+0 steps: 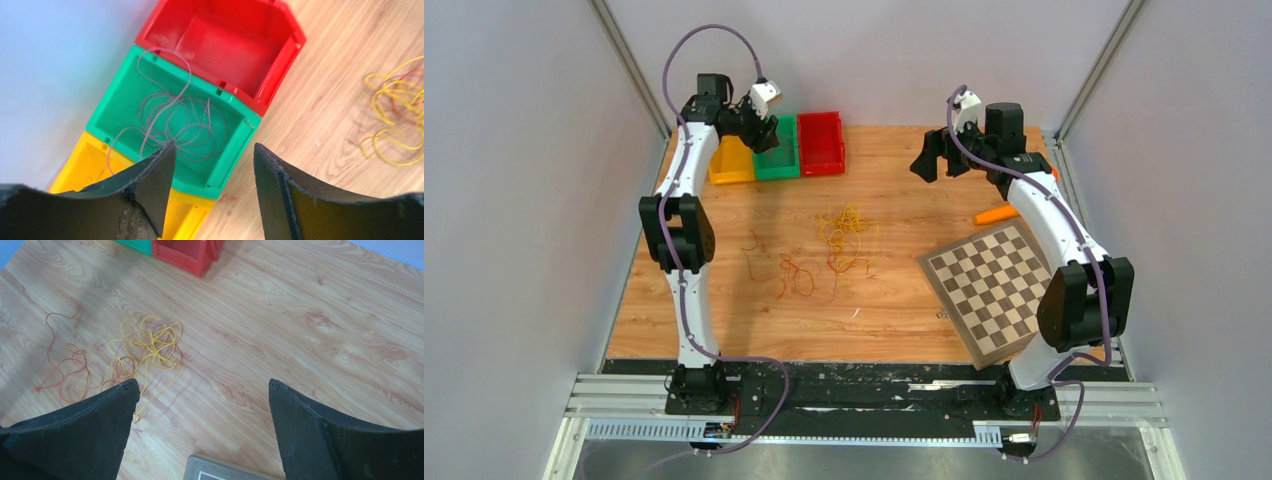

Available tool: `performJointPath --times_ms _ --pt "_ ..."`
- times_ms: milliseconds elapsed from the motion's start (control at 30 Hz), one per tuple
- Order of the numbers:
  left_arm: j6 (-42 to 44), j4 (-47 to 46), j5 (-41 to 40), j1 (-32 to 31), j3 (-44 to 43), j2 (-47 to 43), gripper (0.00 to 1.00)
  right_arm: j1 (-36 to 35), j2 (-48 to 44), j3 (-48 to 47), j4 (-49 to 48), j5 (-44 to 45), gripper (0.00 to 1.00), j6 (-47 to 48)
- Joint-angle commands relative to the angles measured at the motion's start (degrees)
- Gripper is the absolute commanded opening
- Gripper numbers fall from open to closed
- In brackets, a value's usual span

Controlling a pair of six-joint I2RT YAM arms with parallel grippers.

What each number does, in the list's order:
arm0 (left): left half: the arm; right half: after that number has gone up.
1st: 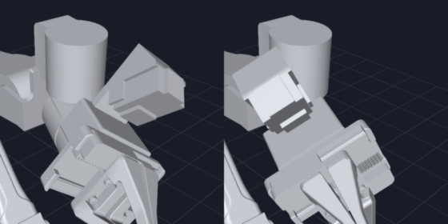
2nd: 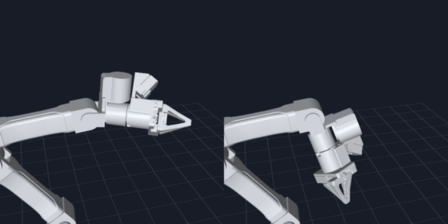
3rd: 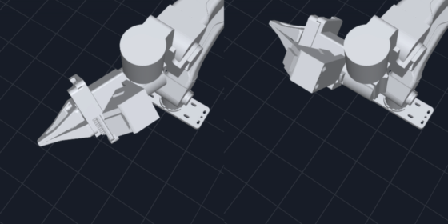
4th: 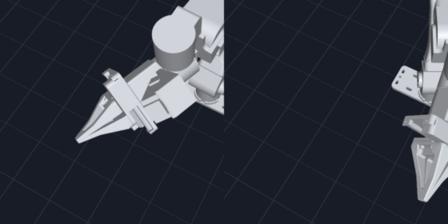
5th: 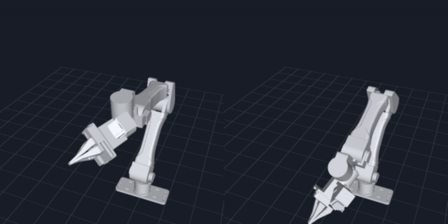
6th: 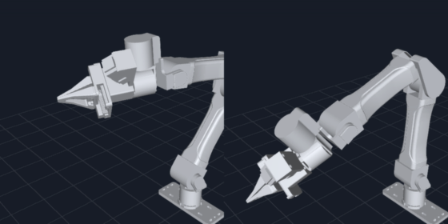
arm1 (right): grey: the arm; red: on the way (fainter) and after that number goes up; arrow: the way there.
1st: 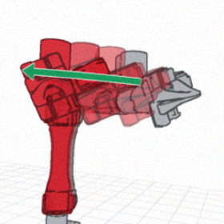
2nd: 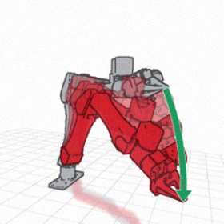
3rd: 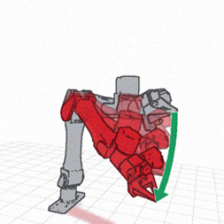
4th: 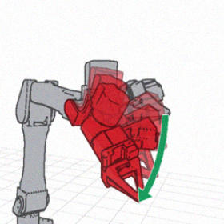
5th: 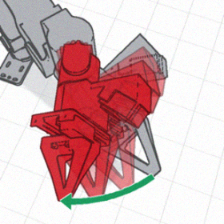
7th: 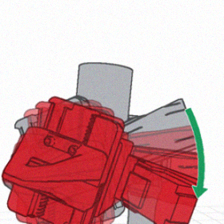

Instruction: Untangle the cables

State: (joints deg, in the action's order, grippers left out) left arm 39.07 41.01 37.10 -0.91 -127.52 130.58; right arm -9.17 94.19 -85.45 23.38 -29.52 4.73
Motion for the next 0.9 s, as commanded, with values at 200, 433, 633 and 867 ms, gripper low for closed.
performJointPath --times_ms 200,433,633,867 --pt "-27.3 -20.5 -6.0 1.4 -5.2 2.9 0.64 0.3 -1.3 0.5 -0.8 -1.7 1.0 -1.5" --pt "-32.8 -26.6 -12.3 -1.9 0.3 3.9 0.7 0.3 -0.8 0.6 -0.8 -1.2 1.0 -1.6" --pt "-27.9 -26.2 -24.1 -4.3 -3.7 10.0 0.6 0.3 0.0 0.2 -0.8 -1.3 1.0 -1.8" --pt "-19.7 -25.2 -33.3 -4.8 -5.5 15.0 0.53 0.3 -0.2 1.2 -0.8 -1.2 1.0 -1.6"
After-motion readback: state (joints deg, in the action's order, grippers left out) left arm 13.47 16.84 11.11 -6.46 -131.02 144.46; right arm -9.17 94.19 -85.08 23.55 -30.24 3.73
